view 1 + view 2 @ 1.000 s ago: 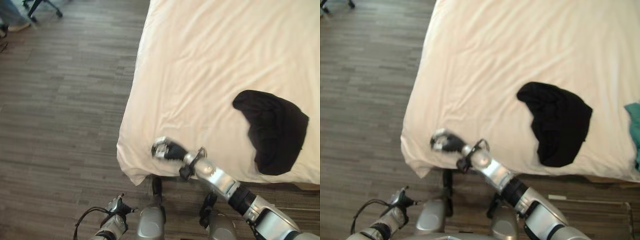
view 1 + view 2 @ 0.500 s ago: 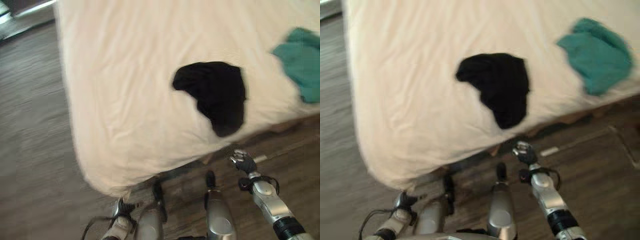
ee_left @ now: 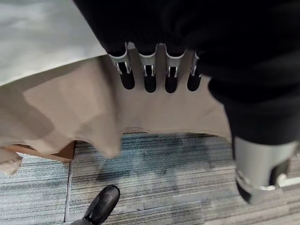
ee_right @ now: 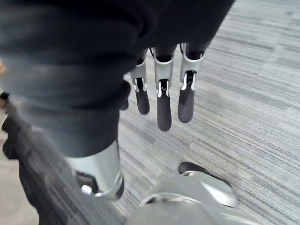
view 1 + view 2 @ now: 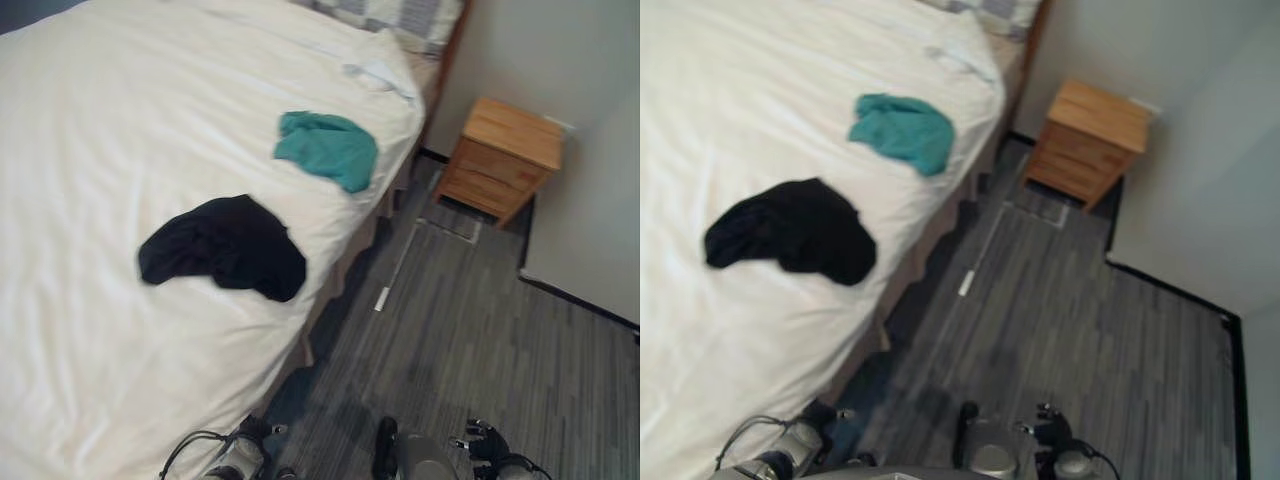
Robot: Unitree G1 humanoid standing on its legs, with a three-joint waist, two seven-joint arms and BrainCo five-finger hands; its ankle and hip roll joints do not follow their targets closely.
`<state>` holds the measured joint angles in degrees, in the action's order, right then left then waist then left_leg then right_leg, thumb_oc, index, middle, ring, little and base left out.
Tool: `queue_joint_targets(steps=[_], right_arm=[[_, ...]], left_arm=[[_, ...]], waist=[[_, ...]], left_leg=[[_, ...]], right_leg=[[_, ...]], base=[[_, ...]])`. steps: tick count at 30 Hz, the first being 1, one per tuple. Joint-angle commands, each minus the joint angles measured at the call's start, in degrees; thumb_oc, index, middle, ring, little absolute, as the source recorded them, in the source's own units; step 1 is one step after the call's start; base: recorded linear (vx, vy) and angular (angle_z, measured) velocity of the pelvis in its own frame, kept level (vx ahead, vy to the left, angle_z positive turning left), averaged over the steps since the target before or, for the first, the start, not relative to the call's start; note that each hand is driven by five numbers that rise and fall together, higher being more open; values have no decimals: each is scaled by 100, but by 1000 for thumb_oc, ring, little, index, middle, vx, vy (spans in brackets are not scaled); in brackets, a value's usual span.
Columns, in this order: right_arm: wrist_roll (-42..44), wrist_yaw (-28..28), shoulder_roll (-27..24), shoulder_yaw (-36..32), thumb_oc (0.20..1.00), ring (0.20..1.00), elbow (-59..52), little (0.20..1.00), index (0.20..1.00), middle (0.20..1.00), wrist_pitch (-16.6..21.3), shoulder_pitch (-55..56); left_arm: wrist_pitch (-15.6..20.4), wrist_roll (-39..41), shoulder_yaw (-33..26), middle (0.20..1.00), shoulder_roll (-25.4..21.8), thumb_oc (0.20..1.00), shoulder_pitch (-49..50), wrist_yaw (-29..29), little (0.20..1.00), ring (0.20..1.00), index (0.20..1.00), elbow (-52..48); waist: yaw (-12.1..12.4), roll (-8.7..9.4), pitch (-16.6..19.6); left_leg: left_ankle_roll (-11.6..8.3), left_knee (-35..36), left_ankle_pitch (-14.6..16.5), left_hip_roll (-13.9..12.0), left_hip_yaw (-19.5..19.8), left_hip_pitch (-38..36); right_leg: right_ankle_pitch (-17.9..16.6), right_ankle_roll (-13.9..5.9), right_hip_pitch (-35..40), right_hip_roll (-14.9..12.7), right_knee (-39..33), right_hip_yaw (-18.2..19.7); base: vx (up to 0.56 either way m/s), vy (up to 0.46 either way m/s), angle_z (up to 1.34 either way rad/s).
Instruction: Tidy up the quilt and then pick up the clothes from the bed and put them into the laundry hamper.
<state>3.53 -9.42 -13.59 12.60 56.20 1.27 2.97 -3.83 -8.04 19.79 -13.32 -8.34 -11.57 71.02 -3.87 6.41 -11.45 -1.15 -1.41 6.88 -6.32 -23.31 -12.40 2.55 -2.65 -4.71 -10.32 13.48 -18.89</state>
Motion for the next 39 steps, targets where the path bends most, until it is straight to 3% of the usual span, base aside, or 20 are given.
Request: queue_joint_targets(steps=[1, 5, 7, 8, 9, 10, 13, 14, 15, 17, 18, 24, 26, 28, 30, 32, 34, 35, 38, 39], right_arm=[[-336, -121, -292, -24, 1000, 1000, 725, 1000, 1000, 1000, -136, -291], [-503, -138, -299, -19, 1000, 1000, 1278, 1000, 1000, 1000, -204, -392], [-416, -79, -327, -152, 1000, 1000, 1565, 1000, 1000, 1000, -252, -332], [-306, -112, -386, -189, 1000, 1000, 1613, 1000, 1000, 1000, -217, -367], [-280, -108, -416, -203, 1000, 1000, 1669, 1000, 1000, 1000, -220, -409], [-351, -79, -454, -169, 1000, 1000, 1751, 1000, 1000, 1000, -255, -366], [-327, -67, -481, -152, 1000, 1000, 1707, 1000, 1000, 1000, -234, -409], [-320, -50, -496, -150, 1000, 1000, 1697, 1000, 1000, 1000, -237, -452], [-353, -11, -486, -153, 1000, 1000, 1670, 1000, 1000, 1000, -247, -469], [-307, -42, -454, -204, 1000, 1000, 1637, 1000, 1000, 1000, -195, -478], [-253, -49, -539, -386, 1000, 1000, 1608, 1000, 1000, 1000, -409, -567], [121, -90, -376, -669, 1000, 1000, 1588, 1000, 1000, 1000, -318, -381], [82, -57, -355, -572, 1000, 1000, 1680, 1000, 1000, 1000, -334, -405], [86, -65, -350, -472, 1000, 1000, 1614, 1000, 1000, 1000, -295, -436], [144, -109, -371, -435, 1000, 1000, 1516, 1000, 1000, 1000, -252, -456], [169, -89, -377, -354, 1000, 1000, 1393, 1000, 1000, 1000, -259, -517], [84, -55, -382, -222, 1000, 1000, 1359, 1000, 1000, 1000, -259, -569], [26, -46, -393, -193, 1000, 1000, 1370, 1000, 1000, 1000, -264, -561], [-124, -99, -463, -187, 1000, 1000, 1512, 1000, 1000, 1000, -258, -583], [-194, -127, -438, -231, 1000, 1000, 1593, 1000, 1000, 1000, -261, -566]], left_arm=[[209, -305, -76, 1000, 112, 1000, -245, 21, 1000, 1000, 1000, 41], [278, -348, -107, 1000, 115, 1000, -269, 8, 1000, 1000, 1000, 33], [394, -280, -180, 1000, 90, 1000, -226, -15, 1000, 1000, 1000, 17], [458, -133, -219, 1000, 92, 1000, -274, -101, 1000, 1000, 1000, -95], [505, -53, -213, 1000, 92, 1000, -294, -133, 1000, 1000, 1000, -130], [535, -11, -191, 1000, 74, 1000, -267, -103, 1000, 1000, 1000, -182], [581, -7, -164, 1000, 62, 1000, -252, -76, 1000, 1000, 1000, -183], [584, -9, -162, 1000, 65, 1000, -228, -45, 1000, 1000, 1000, -144], [536, -101, -184, 1000, 43, 1000, -78, 61, 1000, 1000, 1000, 10], [519, -118, -199, 1000, 50, 1000, -24, 55, 1000, 1000, 1000, 84], [310, 223, -442, 1000, 5, 1000, -70, 66, 1000, 1000, 1000, 71], [240, 195, -693, 1000, 56, 1000, 252, 34, 1000, 1000, 1000, 471], [266, 203, -732, 1000, -7, 1000, 254, 58, 1000, 1000, 1000, 468], [319, 208, -686, 1000, -71, 1000, 167, -8, 1000, 1000, 1000, 337], [341, 335, -668, 1000, -80, 1000, 93, -75, 1000, 1000, 1000, 213], [338, 399, -623, 1000, -92, 1000, 44, -103, 1000, 1000, 1000, 126], [368, 388, -580, 1000, -89, 1000, 46, -64, 1000, 1000, 1000, 80], [369, 357, -573, 1000, -75, 1000, 63, -46, 1000, 1000, 1000, 93], [351, 222, -525, 1000, -48, 1000, 168, -17, 1000, 1000, 1000, 117], [330, 185, -559, 1000, -66, 1000, 218, 11, 1000, 1000, 1000, 210]], waist=[[46, -190, 118], [68, -215, 218], [12, -220, 217], [148, -229, 80], [227, -214, 56], [314, -264, 53], [349, -303, 35], [359, -312, 37], [374, -456, 97], [354, -507, 133], [81, -439, -429], [-9, -486, -48], [-11, -507, -39], [123, -422, -262], [194, -294, -386], [293, -181, -464], [435, -227, -388], [504, -274, -323], [741, -448, -242], [826, -428, -145]], left_leg=[[-294, 354, -630, -9, 400, 981], [-394, 226, -637, -110, 264, 946], [-445, -217, -484, -189, 174, 935], [-465, -802, -500, -58, 757, 1117], [-464, -882, -449, 192, 1235, 1278], [-368, -748, -161, 639, 1887, 1309], [-403, -835, -225, 797, 2199, 1617], [-442, -800, -323, 736, 2186, 1746], [-353, -267, -432, 588, 2152, 1538], [-320, 25, -543, 570, 2169, 1372], [-446, -398, -204, 225, 1490, 1391], [-535, 231, -444, 138, 1295, 885], [-604, -88, -454, 51, 1341, 918], [-807, -1667, -878, -96, 1553, 1508], [-810, -2531, -1117, -170, 1561, 2038], [-722, -2758, -1003, -95, 1429, 2501], [-543, -2191, -685, 198, 1315, 2894], [-499, -1614, -716, 198, 1218, 2868], [-587, -108, -1306, 41, 1037, 3007], [-576, -34, -1410, 42, 1300, 3008]], right_leg=[[-282, -852, 432, -95, -949, 677], [-373, -871, 435, 51, -1441, 860], [-380, -840, 530, 119, -1663, 974], [-328, -746, 611, 190, -1698, 1187], [-321, -702, 603, 201, -1732, 1242], [-282, -634, 650, 260, -1735, 1387], [-218, -595, 727, 284, -1762, 1491], [-190, -604, 771, 258, -1762, 1501], [-55, -582, 811, 348, -1610, 1456], [28, -570, 821, 379, -1482, 1417], [-168, -667, 173, -120, -937, 533], [-181, -678, 383, 17, -1145, 560], [-60, -579, 464, 150, -1226, 591], [3, -380, 667, 258, -1339, 610], [49, -290, 848, 218, -1472, 528], [116, -263, 1006, 166, -1566, 545], [254, -330, 1133, 248, -1671, 632], [353, -403, 1233, 275, -1733, 664], [666, -562, 1608, 359, -1776, 635], [854, -608, 1833, 361, -1623, 749]], base=[[-65, -123, -109], [-45, -162, -137], [-5, -119, -91], [12, -88, -51], [76, -141, -106], [76, -120, -131], [58, 3, -76], [149, 109, 7], [161, 109, 22], [102, 64, 18], [111, 17, 12], [189, -40, 7], [167, -127, -10], [89, -191, -5], [85, -155, 5], [302, -135, 10], [490, -3, 5], [471, 121, -5], [626, 139, -25], [616, 98, -24]])
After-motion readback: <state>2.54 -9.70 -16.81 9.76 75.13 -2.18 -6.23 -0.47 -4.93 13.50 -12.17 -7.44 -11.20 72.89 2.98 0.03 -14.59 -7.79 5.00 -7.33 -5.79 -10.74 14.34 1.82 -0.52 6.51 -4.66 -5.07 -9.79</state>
